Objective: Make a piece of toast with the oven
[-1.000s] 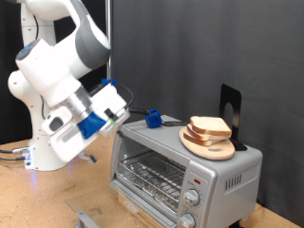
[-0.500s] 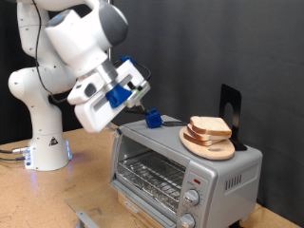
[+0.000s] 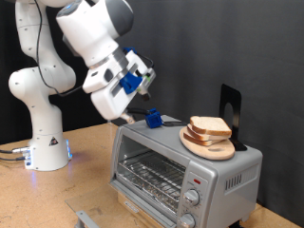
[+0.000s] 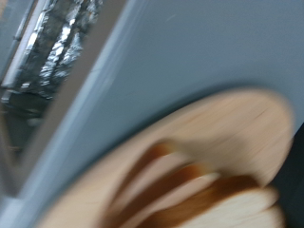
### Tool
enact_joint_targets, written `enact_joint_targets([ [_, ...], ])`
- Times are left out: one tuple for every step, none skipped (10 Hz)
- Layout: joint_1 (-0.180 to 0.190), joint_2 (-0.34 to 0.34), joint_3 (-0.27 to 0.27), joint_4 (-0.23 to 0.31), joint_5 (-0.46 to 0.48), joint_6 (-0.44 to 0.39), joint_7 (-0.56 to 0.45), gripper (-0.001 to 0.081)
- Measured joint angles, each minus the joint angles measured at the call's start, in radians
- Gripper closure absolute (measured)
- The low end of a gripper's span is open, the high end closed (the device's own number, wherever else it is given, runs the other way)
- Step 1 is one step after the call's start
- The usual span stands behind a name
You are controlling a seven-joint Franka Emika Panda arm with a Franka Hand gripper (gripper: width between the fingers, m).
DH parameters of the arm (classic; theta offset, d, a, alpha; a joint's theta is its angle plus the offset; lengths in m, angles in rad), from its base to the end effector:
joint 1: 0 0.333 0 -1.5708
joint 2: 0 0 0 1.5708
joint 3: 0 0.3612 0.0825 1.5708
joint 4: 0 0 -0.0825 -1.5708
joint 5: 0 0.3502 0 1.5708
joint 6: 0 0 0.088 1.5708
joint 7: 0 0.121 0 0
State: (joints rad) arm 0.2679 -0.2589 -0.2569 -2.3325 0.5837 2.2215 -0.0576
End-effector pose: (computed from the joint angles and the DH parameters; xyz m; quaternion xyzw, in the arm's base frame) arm 0.4433 0.0211 0.5039 -0.9525 0.1235 -0.0669 0.2703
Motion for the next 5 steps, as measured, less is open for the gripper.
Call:
enact_joint_targets([
  [0.004,-0.014,0.024,0.018,-0.087,-0.053,-0.016,0.0007],
  [0.006,-0.026,0.055,0.040,-0.188,-0.104,-0.019,0.0007],
  [0.003,-0.032,0.075,0.051,-0.261,-0.132,-0.027,0.0007],
  [0.003,-0.031,0.072,0.047,-0.227,-0.124,-0.019,0.0007],
  [0.005,-0.033,0.072,0.042,-0.203,-0.100,-0.042,0.0007],
])
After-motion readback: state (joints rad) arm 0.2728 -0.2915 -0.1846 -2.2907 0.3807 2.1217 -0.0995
